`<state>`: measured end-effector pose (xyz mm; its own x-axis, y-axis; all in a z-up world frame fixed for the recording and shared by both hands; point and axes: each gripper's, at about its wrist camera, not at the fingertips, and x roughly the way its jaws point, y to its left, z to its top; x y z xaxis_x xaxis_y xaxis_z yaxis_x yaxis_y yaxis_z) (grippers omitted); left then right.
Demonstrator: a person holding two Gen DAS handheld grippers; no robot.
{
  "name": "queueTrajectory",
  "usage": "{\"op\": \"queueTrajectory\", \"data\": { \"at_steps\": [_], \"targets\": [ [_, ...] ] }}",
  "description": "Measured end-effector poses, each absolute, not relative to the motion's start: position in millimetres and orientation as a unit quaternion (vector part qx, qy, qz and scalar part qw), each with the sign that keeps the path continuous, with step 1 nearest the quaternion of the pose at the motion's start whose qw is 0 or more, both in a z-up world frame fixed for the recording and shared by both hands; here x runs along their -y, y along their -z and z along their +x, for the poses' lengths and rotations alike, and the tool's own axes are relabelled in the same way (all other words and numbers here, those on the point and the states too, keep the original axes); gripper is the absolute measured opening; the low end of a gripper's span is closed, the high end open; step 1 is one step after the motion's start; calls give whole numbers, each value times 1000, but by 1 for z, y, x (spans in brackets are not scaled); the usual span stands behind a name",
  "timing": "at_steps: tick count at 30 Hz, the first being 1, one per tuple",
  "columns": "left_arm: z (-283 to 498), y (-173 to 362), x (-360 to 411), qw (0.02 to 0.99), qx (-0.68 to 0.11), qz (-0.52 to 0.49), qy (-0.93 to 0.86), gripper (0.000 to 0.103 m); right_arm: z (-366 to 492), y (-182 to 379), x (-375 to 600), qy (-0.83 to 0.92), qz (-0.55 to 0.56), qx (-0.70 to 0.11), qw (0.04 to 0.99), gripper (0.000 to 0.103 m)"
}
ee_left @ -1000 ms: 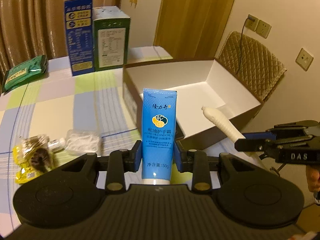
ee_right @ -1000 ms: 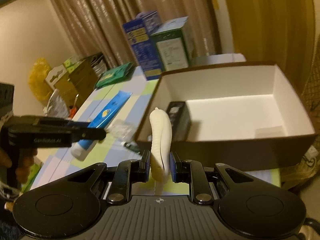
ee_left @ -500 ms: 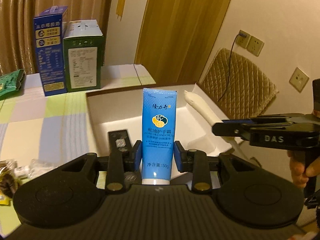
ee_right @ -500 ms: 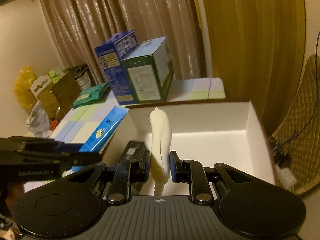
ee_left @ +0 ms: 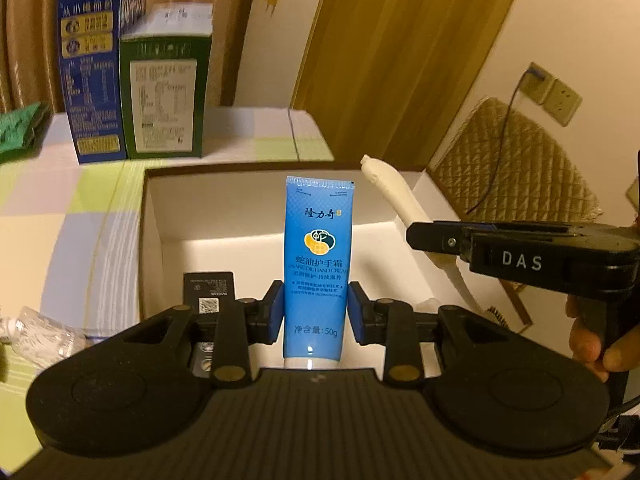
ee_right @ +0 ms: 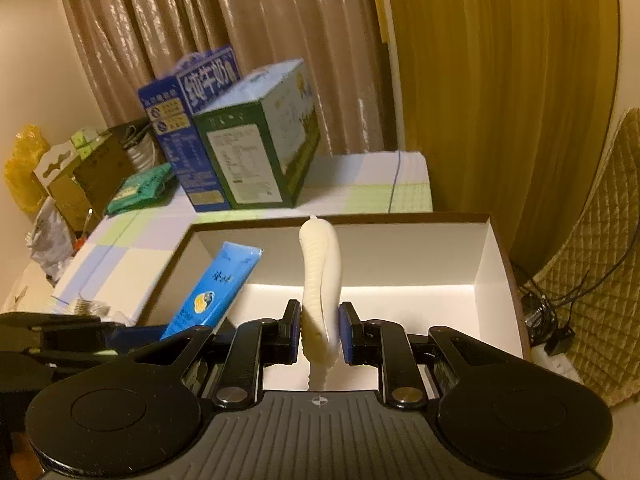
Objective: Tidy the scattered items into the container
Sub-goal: 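Carry the blue tube and white tool down into the cardboard box with both grippers, then open the left gripper to drop the blue tube while right releases the white tool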
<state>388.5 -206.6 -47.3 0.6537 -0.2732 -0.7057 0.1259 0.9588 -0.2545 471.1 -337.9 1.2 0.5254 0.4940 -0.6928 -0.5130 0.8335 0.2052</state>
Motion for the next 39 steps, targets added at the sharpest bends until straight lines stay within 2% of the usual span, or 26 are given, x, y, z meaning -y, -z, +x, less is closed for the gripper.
{"op": "queueTrajectory", "data": {
  "at_steps": [15,28,39],
  "targets": [
    [426,100,219,861,-484,-136,68,28,510,55,337,-268,15,-470,841,17],
    [435,121,232,851,-511,-104,59,29,519,69,339,-266,14,-493,828,17],
    [438,118,233,853,-510,-93,62,28,520,74,339,-261,13,-501,825,17]
  ]
}}
